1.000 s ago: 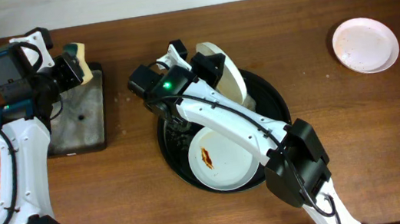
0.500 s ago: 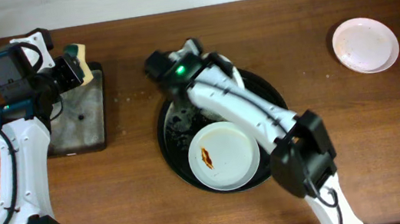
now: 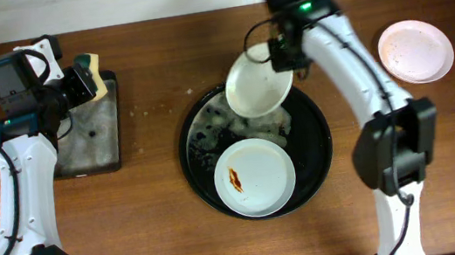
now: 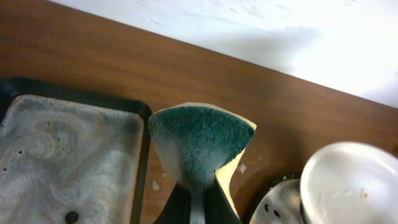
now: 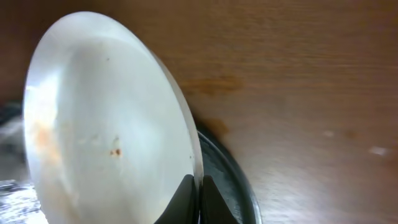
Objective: Clean dirty plates on tray and stack at the side
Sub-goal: 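Carry the white plate right with the right gripper over the pink plate, then lower the white plate onto the pink plate and release, then reach the right gripper to the remaining white plate rim and grasp it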
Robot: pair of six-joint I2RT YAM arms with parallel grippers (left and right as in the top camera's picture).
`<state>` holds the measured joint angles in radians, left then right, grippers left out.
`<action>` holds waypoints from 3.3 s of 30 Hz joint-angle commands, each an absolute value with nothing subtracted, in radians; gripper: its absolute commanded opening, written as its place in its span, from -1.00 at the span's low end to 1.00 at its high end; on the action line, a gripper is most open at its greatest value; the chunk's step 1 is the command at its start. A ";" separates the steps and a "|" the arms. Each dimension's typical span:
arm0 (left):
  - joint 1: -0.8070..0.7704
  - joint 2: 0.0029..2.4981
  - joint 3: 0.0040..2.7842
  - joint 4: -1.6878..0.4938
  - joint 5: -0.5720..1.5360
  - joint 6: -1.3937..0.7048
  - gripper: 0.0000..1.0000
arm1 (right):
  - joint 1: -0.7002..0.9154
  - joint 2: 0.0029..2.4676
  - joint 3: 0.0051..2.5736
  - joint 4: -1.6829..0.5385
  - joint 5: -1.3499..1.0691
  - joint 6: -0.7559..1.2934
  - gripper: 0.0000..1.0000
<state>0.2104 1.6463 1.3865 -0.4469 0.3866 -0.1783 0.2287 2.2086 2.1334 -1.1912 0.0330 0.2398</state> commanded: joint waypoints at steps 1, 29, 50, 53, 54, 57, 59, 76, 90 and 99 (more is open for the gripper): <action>0.219 1.623 1.388 -0.454 0.400 -0.162 -0.99 | 0.123 2.155 2.164 -1.170 -0.347 0.205 -0.92; 0.216 1.623 1.388 -0.547 0.388 -0.117 -0.99 | -0.592 2.234 2.145 -1.058 -0.321 0.188 -0.92; 0.088 1.623 1.388 -0.570 0.238 -0.096 -0.99 | -0.624 2.399 2.145 -0.875 -0.275 0.227 -0.92; 0.088 1.623 1.388 -0.570 0.239 -0.096 -0.99 | -0.624 2.401 2.145 -0.867 -0.275 0.230 -0.92; 0.088 1.623 1.388 -0.570 0.239 -0.096 -0.99 | -0.624 2.402 2.145 -0.868 -0.275 0.230 -0.92; 0.088 1.623 1.388 -0.570 0.239 -0.096 -0.99 | -0.624 2.404 2.145 -0.883 -0.275 0.230 -0.24; 0.088 1.623 1.388 -0.570 0.239 -0.096 -0.99 | -0.624 2.404 2.145 -0.890 -0.275 0.230 0.09; 0.085 1.545 1.388 -0.592 0.227 -0.006 -0.99 | -0.470 2.059 2.168 -1.199 -0.280 0.092 0.22; 0.042 1.541 1.388 -0.619 0.228 0.123 -0.99 | -0.007 2.007 1.994 -1.388 -0.302 -0.125 -0.03; 0.042 1.541 1.388 -0.619 0.231 0.137 -0.99 | 0.215 1.968 1.686 -1.258 -0.234 -0.095 -0.09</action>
